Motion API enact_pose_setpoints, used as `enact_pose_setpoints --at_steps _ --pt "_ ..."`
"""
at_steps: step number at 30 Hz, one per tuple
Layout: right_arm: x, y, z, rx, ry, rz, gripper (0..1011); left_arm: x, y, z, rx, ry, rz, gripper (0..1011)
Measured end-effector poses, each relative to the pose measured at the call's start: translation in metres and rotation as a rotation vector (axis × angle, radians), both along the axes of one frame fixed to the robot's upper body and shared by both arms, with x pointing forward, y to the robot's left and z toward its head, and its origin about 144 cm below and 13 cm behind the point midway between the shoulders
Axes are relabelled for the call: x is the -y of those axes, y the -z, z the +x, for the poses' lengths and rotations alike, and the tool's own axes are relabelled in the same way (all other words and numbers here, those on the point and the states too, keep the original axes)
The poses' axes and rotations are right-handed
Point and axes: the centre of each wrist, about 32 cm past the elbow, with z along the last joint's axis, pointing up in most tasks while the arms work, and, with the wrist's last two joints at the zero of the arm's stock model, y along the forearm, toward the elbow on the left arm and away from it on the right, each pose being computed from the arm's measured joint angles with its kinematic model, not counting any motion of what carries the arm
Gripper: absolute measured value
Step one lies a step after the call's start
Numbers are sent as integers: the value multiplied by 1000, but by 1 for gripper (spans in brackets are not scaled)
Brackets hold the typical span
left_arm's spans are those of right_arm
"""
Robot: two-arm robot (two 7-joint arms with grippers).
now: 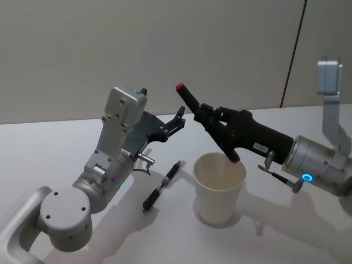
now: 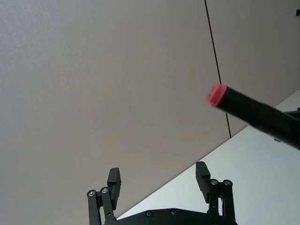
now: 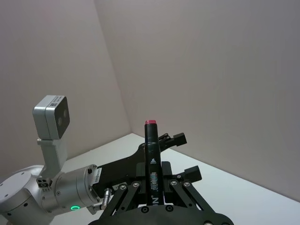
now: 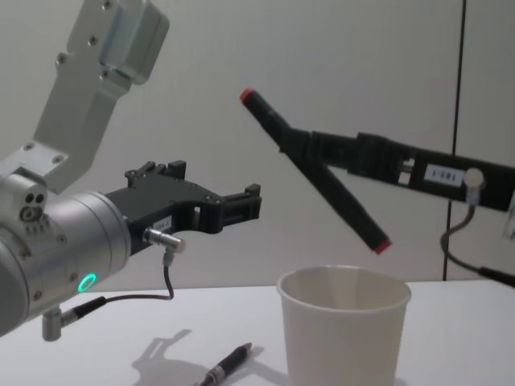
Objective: Place the pen into the pen holder.
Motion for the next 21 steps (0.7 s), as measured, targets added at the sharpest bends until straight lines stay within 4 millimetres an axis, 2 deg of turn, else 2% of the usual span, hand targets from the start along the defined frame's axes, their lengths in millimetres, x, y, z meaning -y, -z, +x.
enact_pose_setpoints --at_steps 15,21 --pt "-1 14 5 -42 -17 -16 184 0 0 0 0 0 0 1001" --pt "-1 17 6 -49 -18 -21 340 0 0 0 0 0 0 1001"
